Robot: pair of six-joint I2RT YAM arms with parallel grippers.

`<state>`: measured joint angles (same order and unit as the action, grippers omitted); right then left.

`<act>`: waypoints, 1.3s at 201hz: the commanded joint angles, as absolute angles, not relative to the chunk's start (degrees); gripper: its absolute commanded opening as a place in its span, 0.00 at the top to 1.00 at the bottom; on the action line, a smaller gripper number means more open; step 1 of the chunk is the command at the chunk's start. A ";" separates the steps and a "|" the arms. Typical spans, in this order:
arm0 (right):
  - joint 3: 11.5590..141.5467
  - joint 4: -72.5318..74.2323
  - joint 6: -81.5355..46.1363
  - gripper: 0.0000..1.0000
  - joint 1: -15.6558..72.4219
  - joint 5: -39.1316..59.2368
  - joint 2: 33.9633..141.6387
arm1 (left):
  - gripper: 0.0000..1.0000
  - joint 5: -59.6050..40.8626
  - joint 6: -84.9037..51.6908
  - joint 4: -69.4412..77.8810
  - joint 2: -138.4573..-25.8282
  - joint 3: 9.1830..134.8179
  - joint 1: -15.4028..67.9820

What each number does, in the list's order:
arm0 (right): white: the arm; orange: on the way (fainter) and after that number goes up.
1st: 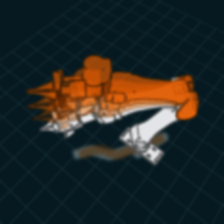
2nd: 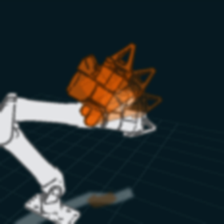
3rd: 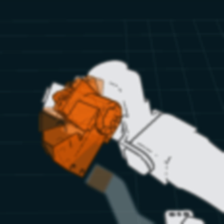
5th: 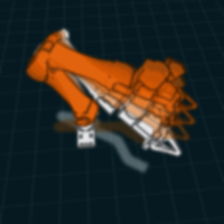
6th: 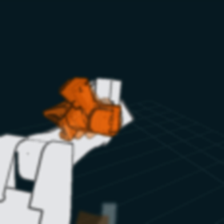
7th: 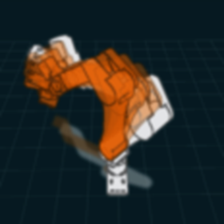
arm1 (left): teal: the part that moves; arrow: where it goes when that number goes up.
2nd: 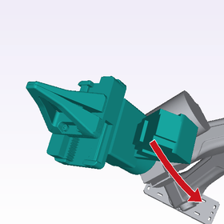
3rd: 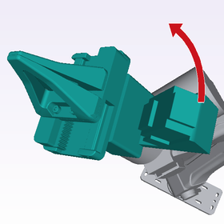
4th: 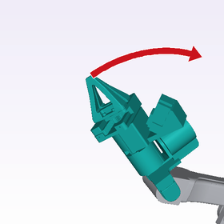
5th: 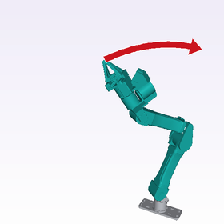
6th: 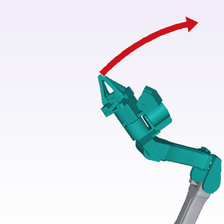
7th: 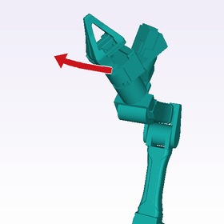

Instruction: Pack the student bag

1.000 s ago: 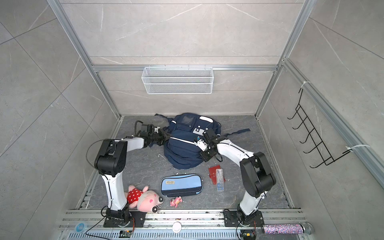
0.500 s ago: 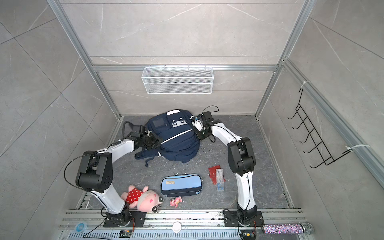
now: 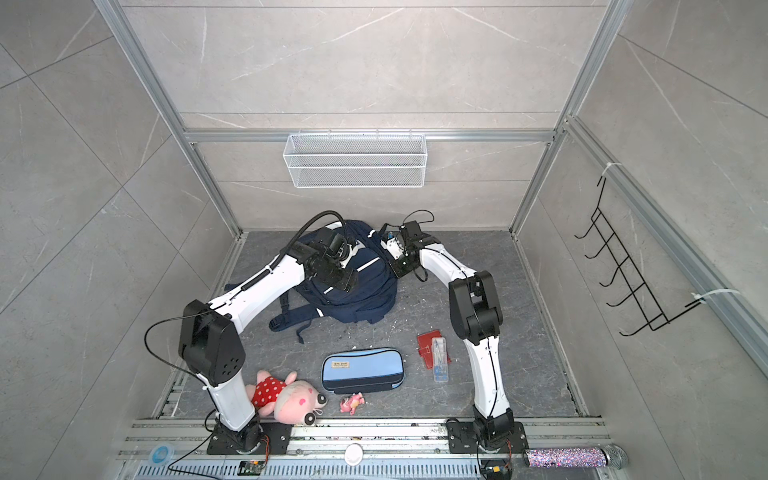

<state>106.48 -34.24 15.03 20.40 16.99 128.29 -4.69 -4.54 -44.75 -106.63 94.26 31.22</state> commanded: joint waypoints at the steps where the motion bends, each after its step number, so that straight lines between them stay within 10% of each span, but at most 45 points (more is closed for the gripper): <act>1: 107.88 -34.45 15.07 1.00 21.36 19.37 129.20 | 0.33 -5.27 0.56 -45.15 -111.06 97.17 31.29; 75: 108.52 -34.71 14.71 1.00 21.36 19.66 129.55 | 0.43 -0.40 3.14 -43.77 -121.53 103.22 32.24; 108: 108.92 -35.15 15.05 1.00 21.36 19.25 129.53 | 1.00 4.03 1.00 -42.45 -122.13 104.15 32.09; 261: 87.02 -30.65 16.44 1.00 29.32 23.92 109.09 | 1.00 -17.86 -27.71 -42.28 -119.65 112.46 23.55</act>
<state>89.10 -26.35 16.97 27.29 20.18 112.12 -17.37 -21.15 -48.16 -121.30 109.01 24.60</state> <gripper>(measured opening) 0.074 0.059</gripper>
